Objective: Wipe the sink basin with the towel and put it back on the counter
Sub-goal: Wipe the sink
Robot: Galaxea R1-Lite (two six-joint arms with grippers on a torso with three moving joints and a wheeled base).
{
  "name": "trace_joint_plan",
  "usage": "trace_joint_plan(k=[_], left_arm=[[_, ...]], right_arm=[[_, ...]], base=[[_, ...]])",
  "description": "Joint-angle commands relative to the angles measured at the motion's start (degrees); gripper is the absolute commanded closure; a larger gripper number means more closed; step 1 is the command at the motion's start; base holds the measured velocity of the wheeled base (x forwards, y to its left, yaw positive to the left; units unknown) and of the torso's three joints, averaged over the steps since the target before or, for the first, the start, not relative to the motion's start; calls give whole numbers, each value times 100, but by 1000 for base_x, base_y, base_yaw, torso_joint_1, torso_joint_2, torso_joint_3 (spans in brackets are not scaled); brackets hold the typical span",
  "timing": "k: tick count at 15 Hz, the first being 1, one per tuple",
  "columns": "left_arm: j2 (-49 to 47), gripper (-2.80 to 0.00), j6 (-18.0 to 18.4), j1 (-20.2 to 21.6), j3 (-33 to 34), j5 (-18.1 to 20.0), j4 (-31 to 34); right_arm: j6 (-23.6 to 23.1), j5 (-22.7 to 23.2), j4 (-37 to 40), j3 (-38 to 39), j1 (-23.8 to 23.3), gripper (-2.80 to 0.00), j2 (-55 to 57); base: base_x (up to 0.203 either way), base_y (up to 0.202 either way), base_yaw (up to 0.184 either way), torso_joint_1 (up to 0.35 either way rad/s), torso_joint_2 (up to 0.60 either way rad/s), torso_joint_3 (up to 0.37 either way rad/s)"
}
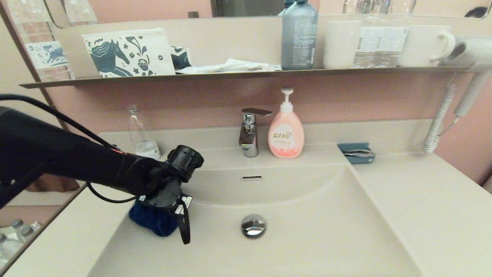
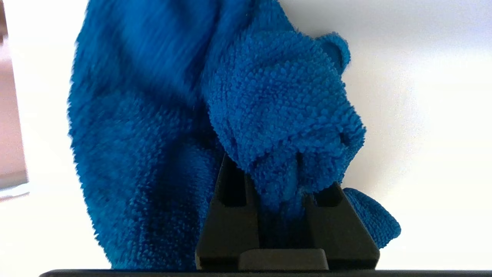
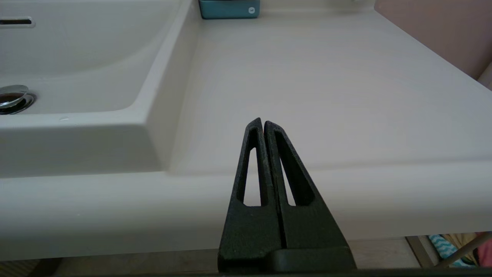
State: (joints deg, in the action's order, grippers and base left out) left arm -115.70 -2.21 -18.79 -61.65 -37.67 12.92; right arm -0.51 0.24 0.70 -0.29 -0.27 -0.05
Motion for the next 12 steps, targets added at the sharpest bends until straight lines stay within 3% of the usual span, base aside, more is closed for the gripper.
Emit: trace_joint_plan(k=[1,5,9,12], left_arm=[[-337,0,8,14,296,-13,-1004],[-510,0,-266,-343,573,14,-1773],[-813,0,-954,-834,697,17,-1828],[-798,0,-1028,-1233,689,26,-1816]], right_arm=[[-2,2,4,3,-2,0,5],[-2,2,0,3,0,0,5],[-2,2,0,3,0,0,5],[-2,2,0,3,0,0,5]], base=[[0,0,0,0,0,0],[0,0,0,0,0,0],[0,0,0,0,0,0],[0,0,0,0,0,0]])
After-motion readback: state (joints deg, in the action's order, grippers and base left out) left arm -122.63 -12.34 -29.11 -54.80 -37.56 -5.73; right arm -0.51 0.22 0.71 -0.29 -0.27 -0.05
